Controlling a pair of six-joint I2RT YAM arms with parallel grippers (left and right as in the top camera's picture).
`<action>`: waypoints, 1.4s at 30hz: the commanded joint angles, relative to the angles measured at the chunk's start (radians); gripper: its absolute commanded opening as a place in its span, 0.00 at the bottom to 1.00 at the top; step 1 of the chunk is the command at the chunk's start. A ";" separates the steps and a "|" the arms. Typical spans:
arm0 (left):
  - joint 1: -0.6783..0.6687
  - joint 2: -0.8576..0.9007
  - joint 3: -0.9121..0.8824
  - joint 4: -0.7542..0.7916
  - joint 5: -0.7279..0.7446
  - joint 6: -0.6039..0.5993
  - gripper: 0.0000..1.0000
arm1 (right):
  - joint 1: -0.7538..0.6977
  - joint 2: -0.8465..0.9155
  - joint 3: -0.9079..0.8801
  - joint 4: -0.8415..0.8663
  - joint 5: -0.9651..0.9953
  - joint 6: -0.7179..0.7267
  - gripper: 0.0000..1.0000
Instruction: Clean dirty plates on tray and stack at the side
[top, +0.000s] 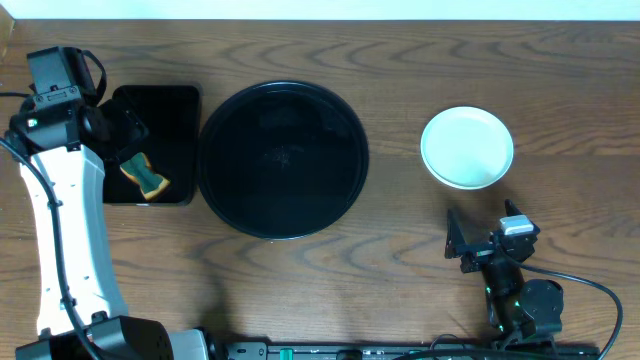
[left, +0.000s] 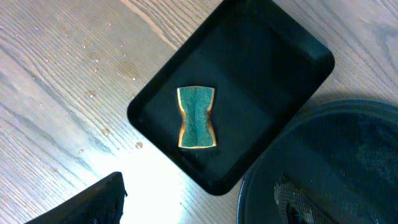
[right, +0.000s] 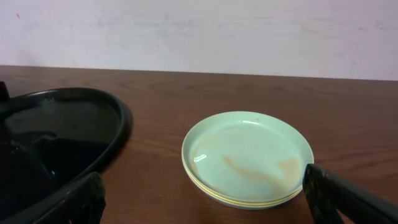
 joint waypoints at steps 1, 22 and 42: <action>0.004 0.004 0.007 -0.002 -0.006 0.006 0.78 | -0.011 -0.010 -0.002 -0.005 0.010 0.017 0.99; -0.082 -0.318 -0.231 0.290 -0.032 0.070 0.78 | -0.011 -0.010 -0.002 -0.005 0.010 0.017 0.99; -0.238 -1.315 -1.314 1.009 0.021 0.204 0.78 | -0.011 -0.010 -0.002 -0.005 0.010 0.017 0.99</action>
